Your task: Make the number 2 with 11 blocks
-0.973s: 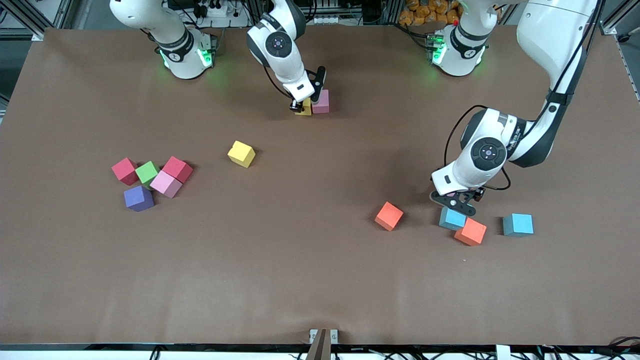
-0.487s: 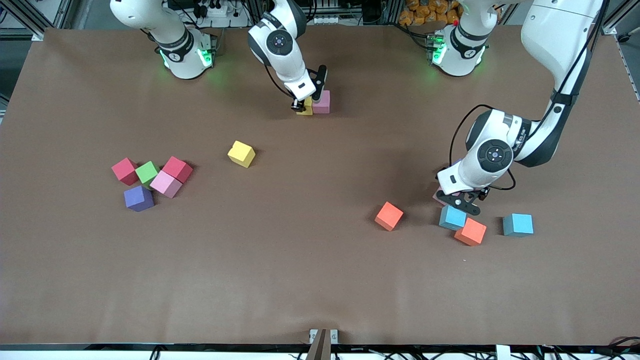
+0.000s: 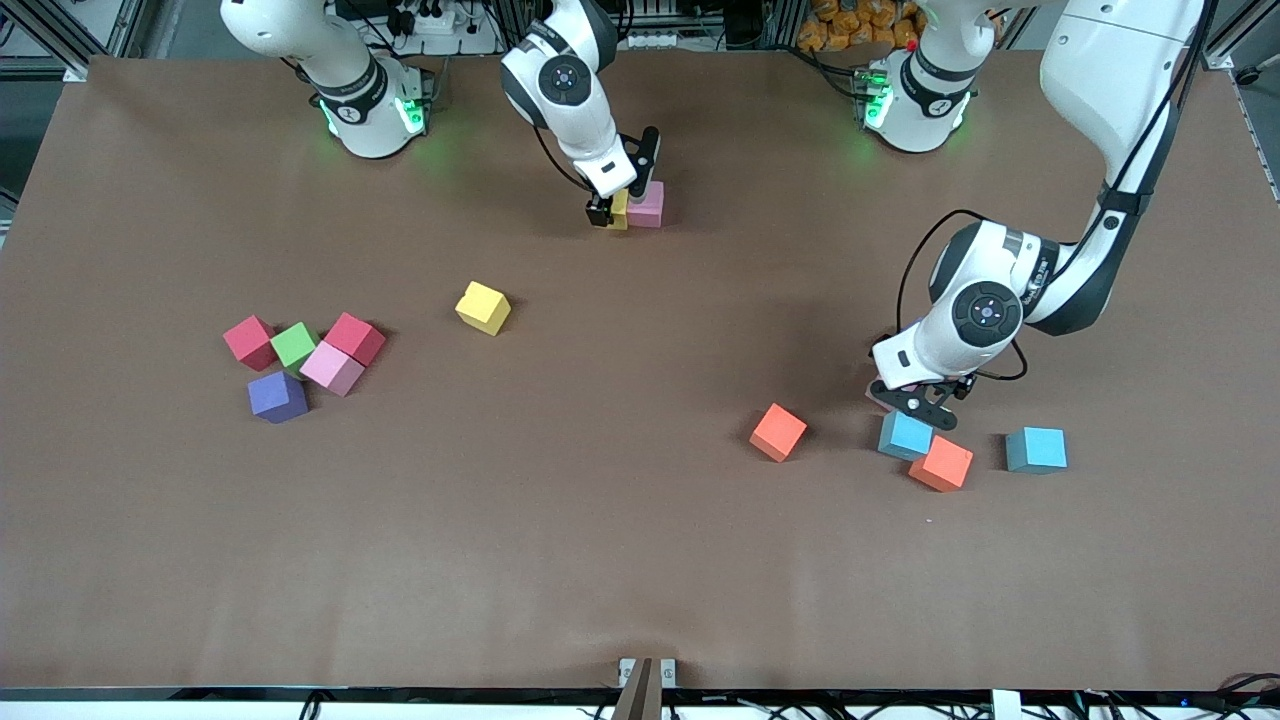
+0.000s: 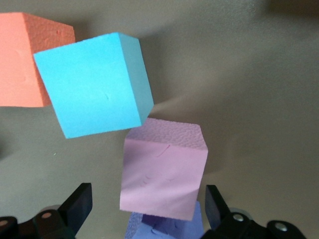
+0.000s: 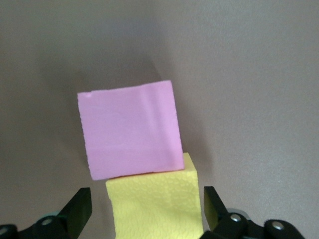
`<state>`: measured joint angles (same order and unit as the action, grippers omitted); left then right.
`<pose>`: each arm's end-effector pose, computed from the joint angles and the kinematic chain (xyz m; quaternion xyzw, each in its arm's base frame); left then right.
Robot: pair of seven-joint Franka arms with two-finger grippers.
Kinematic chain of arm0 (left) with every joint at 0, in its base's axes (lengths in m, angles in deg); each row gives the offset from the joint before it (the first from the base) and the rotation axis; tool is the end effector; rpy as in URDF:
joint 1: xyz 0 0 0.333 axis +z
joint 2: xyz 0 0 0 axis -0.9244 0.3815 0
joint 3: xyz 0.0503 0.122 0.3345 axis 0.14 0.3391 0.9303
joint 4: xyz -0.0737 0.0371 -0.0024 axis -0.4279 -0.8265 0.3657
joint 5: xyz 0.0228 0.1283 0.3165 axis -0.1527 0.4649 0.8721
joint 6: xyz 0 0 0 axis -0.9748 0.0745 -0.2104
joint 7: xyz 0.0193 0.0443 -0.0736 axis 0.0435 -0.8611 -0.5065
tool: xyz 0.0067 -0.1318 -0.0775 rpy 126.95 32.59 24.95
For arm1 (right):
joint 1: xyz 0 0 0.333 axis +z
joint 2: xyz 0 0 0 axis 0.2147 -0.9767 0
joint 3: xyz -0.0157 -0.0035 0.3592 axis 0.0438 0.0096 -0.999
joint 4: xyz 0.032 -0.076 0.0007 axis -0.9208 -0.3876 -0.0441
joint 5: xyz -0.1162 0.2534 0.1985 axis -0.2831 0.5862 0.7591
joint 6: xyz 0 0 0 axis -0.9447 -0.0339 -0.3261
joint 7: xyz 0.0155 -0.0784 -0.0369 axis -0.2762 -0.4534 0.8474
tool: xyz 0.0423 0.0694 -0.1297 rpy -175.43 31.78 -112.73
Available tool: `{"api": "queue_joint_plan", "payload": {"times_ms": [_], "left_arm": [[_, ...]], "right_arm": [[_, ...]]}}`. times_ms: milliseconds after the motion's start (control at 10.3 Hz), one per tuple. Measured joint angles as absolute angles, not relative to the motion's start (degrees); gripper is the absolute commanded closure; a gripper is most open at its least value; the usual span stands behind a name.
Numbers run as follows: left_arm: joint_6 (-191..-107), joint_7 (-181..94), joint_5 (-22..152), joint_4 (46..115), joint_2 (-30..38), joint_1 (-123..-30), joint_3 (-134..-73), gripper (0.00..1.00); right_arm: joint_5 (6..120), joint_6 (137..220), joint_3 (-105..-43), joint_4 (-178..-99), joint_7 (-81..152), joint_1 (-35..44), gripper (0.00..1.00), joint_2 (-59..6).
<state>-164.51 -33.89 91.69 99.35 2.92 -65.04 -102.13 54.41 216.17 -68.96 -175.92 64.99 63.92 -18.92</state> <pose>0.5436 -0.1159 0.2565 -0.9632 0.2554 0.0659 0.0525 0.2101 0.4523 0.2503 -0.7877 -0.6096 0.0074 0.0884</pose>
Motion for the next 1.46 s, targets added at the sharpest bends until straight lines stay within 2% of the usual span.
{"api": "queue_joint_plan", "payload": {"times_ms": [292,389,487,584,876,1168,1460], "left_arm": [[-166.1,-34.08,91.66,99.49,4.32,-65.09,-102.24,0.0],[-166.85,-34.22,91.63,99.52,4.84,-65.11,-102.25,0.24],[-167.28,-34.38,91.58,99.52,5.25,-65.16,-102.27,0.77],[-167.68,-34.47,91.57,99.52,5.51,-65.19,-102.31,1.0],[-168.14,-35.28,91.09,98.82,5.23,-65.19,-102.72,1.0],[-164.56,-36.37,86.09,96.48,1.96,-65.21,-105.25,1.0],[-155.81,-40.79,82.45,92.32,-2.21,-65.29,-108.06,1.0]], "right_arm": [[54.54,214.84,-68.93,-175.16,64.97,63.91,0.0,-18.69],[54.58,213.36,-68.8,-174.8,64.97,63.89,0.0,-18.0],[54.58,211.36,-68.69,-174.53,64.98,63.78,0.0,-16.86],[54.58,209.39,-68.53,-174.42,65.05,63.54,0.0,-15.49],[54.49,205.48,-67.91,-174.38,65.7,59.62,0.0,-11.73],[54.2,204.38,-66.12,-174.22,67.93,50.38,0.0,-10.73],[50.77,198.75,-54.87,-173.12,76.62,45.86,0.0,-10.46]]}}
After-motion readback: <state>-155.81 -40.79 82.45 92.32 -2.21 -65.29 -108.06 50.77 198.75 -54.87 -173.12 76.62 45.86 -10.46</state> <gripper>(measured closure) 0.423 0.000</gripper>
